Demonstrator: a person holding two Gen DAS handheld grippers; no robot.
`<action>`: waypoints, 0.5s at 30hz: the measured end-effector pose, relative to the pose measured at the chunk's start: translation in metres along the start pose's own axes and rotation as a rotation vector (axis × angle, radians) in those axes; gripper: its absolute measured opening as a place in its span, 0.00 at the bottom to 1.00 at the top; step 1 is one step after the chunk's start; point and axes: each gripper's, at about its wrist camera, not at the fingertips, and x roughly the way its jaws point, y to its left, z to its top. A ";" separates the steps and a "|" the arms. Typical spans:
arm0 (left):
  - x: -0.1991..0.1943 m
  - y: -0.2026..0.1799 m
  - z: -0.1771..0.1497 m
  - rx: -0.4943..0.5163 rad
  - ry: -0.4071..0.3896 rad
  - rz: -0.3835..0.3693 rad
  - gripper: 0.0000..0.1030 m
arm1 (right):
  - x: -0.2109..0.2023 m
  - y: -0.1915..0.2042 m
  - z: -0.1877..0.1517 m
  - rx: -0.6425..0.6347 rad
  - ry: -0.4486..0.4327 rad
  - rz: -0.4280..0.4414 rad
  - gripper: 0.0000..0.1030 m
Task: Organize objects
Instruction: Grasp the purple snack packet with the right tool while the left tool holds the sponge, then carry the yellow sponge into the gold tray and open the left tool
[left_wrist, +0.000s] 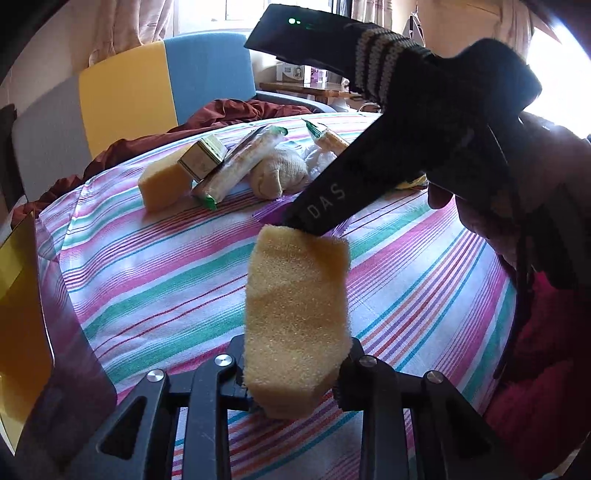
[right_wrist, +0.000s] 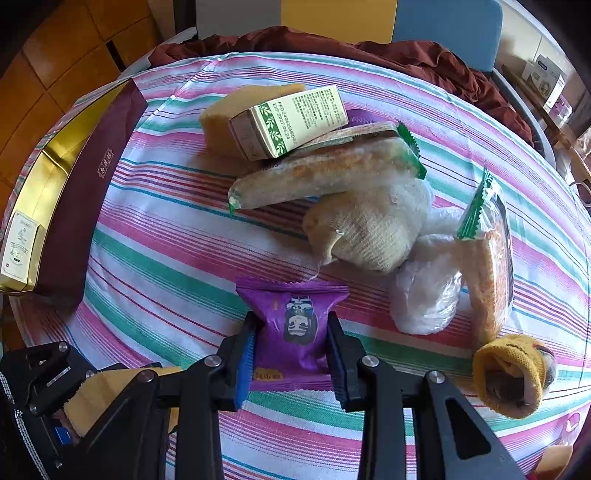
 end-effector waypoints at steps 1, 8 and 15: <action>-0.001 -0.001 -0.001 0.004 -0.001 0.003 0.29 | 0.000 0.000 0.001 -0.003 -0.001 -0.003 0.33; -0.006 -0.004 -0.005 0.001 -0.001 0.004 0.29 | 0.003 0.000 0.005 -0.018 -0.007 -0.015 0.33; -0.013 0.001 -0.003 -0.043 0.020 -0.033 0.29 | 0.006 -0.003 0.011 -0.018 -0.011 -0.013 0.34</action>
